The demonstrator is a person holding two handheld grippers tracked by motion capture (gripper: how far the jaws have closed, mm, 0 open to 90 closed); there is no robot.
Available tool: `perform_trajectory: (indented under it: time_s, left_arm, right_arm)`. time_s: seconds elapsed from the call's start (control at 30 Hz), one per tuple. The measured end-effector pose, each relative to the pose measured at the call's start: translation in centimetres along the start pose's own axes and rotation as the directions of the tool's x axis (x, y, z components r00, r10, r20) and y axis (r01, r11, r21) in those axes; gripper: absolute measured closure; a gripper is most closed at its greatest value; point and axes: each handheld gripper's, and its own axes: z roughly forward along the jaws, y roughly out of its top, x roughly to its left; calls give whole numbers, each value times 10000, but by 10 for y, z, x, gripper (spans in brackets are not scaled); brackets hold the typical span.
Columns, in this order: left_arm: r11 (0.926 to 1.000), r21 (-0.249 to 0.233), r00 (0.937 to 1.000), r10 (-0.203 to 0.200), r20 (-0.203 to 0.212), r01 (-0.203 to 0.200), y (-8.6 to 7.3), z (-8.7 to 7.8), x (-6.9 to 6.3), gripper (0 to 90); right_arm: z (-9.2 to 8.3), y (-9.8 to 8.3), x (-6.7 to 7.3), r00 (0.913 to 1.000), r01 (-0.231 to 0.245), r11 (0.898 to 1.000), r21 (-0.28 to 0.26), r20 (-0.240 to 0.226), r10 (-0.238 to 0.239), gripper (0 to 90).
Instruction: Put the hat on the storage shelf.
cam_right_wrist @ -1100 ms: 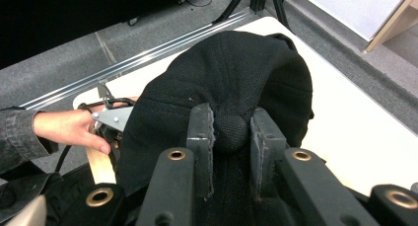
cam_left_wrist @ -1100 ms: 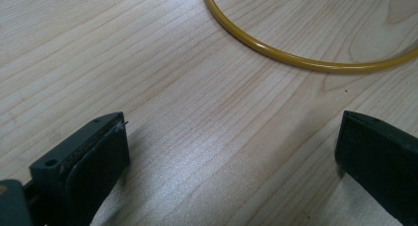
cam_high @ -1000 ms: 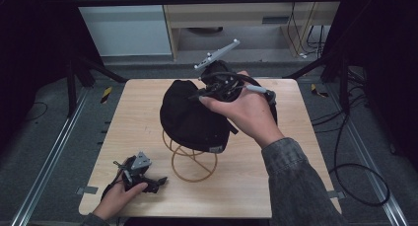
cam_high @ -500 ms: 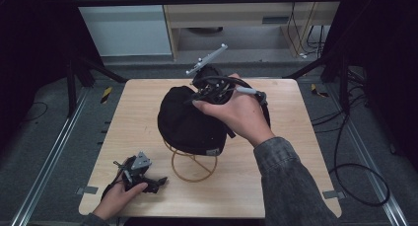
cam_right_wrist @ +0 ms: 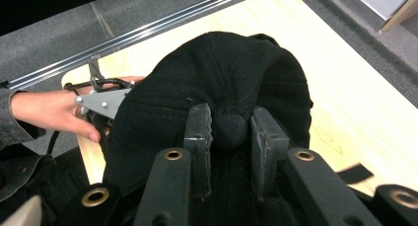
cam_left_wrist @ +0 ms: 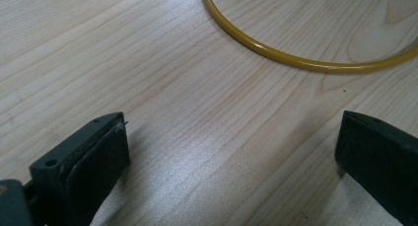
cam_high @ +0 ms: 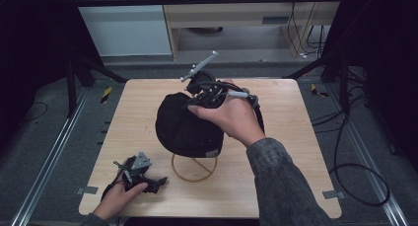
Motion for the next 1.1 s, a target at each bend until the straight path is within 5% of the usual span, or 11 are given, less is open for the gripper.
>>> perform_trajectory:
  time_s: [1.1]
  left_arm:
    - [10000, -1, 10000, 3, -3, -3, 0, 0, 0, 0]
  right_arm:
    - [-9, -6, -2, 10000, -46, 9998, -205, 64, 47, 685]
